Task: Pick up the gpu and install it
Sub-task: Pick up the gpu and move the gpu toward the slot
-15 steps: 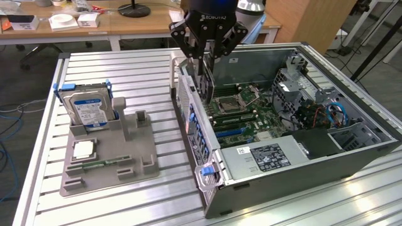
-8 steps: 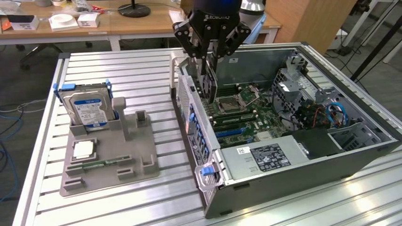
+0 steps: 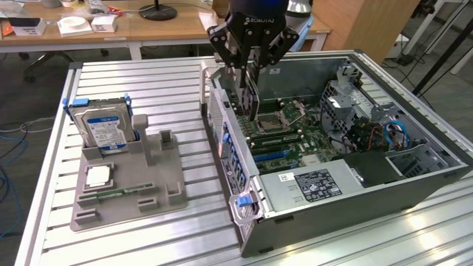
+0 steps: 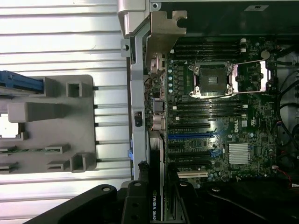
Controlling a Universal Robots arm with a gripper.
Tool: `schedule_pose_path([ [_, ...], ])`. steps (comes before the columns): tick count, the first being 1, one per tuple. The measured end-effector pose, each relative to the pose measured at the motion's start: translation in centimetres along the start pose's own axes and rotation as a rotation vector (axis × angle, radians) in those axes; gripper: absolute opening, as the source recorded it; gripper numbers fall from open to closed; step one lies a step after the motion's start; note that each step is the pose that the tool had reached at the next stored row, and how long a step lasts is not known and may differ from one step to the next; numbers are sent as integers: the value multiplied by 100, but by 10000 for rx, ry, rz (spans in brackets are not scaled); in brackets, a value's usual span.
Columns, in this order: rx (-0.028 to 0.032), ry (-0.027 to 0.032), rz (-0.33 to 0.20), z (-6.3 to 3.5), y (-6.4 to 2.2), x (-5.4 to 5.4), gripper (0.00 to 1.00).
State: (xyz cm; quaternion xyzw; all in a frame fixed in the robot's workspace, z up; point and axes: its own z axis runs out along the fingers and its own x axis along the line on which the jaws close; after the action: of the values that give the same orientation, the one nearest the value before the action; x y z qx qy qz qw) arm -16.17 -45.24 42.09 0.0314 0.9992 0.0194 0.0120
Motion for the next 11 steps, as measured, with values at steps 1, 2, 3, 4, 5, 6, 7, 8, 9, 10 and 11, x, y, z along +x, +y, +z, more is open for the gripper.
schedule_pose_path([
  [1, 0, 0, 0, 0, 0, -8, 26],
  [2, 0, 0, 0, 1, 1, -16, 26],
  [3, 0, -1, -1, 1, 1, -24, 26],
  [4, -1, -1, 0, 1, 2, -32, 26],
  [5, -1, -1, 0, 1, 2, -40, 26],
  [6, -1, 0, 0, 2, 3, -48, 26],
  [7, -1, -1, -1, 2, 3, -56, 26],
  [8, 0, -1, 0, 2, 4, -63, 26],
  [9, 0, 0, 0, 2, 4, -70, 26],
  [10, 0, 0, 0, 2, 5, -78, 26],
  [11, 0, 0, 0, 2, 5, -86, 26],
])
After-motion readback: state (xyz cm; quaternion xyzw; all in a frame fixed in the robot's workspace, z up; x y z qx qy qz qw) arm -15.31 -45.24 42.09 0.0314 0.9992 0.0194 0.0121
